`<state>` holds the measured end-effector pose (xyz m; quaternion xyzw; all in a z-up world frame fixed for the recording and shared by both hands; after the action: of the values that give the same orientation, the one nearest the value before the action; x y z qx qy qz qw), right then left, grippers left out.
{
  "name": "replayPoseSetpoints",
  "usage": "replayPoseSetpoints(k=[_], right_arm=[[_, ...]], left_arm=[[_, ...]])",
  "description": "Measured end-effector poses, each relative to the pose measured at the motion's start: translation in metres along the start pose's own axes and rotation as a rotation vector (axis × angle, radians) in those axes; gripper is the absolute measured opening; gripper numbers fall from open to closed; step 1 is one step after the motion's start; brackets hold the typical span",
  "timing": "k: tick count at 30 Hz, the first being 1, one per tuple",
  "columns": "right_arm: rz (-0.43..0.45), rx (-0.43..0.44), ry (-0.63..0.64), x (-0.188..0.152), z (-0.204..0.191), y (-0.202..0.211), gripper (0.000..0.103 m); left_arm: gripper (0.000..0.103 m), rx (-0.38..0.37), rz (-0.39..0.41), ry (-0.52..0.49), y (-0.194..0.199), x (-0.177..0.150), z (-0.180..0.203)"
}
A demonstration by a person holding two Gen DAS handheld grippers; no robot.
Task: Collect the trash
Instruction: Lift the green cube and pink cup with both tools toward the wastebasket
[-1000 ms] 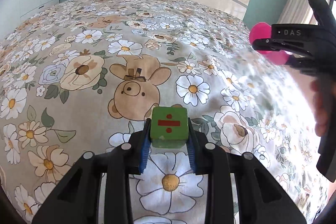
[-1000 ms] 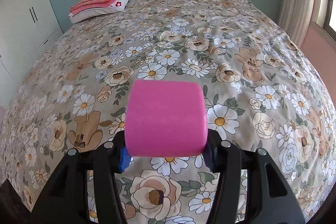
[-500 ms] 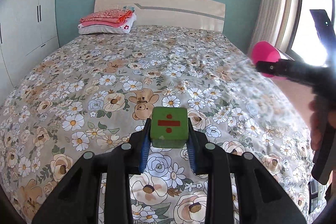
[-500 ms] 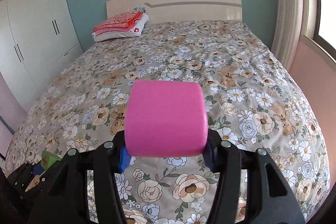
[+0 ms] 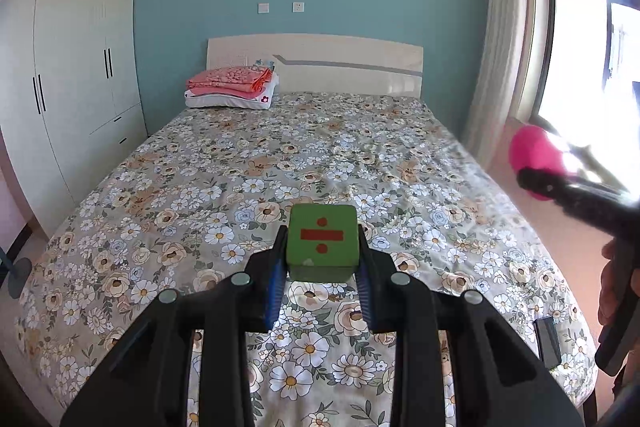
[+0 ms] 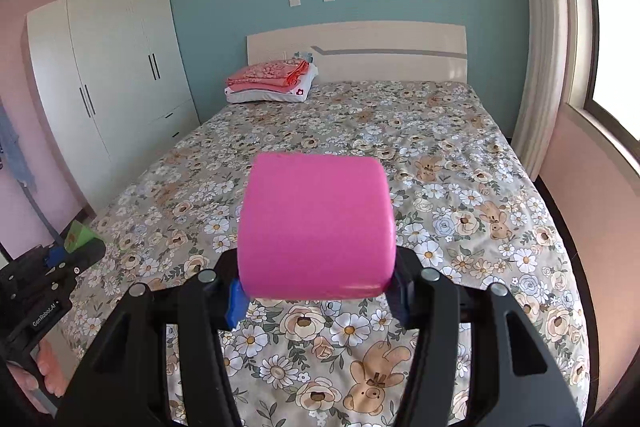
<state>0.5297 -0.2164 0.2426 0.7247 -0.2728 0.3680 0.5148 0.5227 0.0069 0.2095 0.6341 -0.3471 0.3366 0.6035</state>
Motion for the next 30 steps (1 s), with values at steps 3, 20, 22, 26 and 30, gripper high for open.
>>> replayPoseSetpoints(k=[3, 20, 22, 26, 30], right_arm=[[0.019, 0.002, 0.016, -0.009, -0.024, 0.056, 0.055], [0.139, 0.045, 0.259, -0.087, -0.151, 0.300, 0.055], [0.131, 0.049, 0.283, -0.101, -0.156, 0.313, 0.055], [0.111, 0.047, 0.320, -0.131, -0.159, 0.332, 0.055], [0.091, 0.045, 0.337, -0.160, -0.154, 0.337, 0.055]], left_arm=[[0.033, 0.009, 0.034, 0.006, 0.056, -0.002, -0.008], [0.033, 0.001, 0.158, -0.024, 0.271, -0.056, -0.034], [0.033, 0.007, 0.174, -0.038, 0.282, -0.067, -0.031], [0.033, -0.002, 0.187, -0.065, 0.296, -0.092, -0.028], [0.033, -0.012, 0.183, -0.114, 0.304, -0.123, -0.020]])
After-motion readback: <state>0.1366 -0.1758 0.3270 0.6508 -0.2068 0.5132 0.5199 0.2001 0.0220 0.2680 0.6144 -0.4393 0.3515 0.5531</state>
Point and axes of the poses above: each gripper's, at about its wrist camera, not at the fingertips, and y roughly against the way its jaws point, z to its right, x to its top, the point moved 4 cm from there along -y, roughly the way its jaws point, and after that the axes turned 9 degrees about x, right-handed, at the moved point
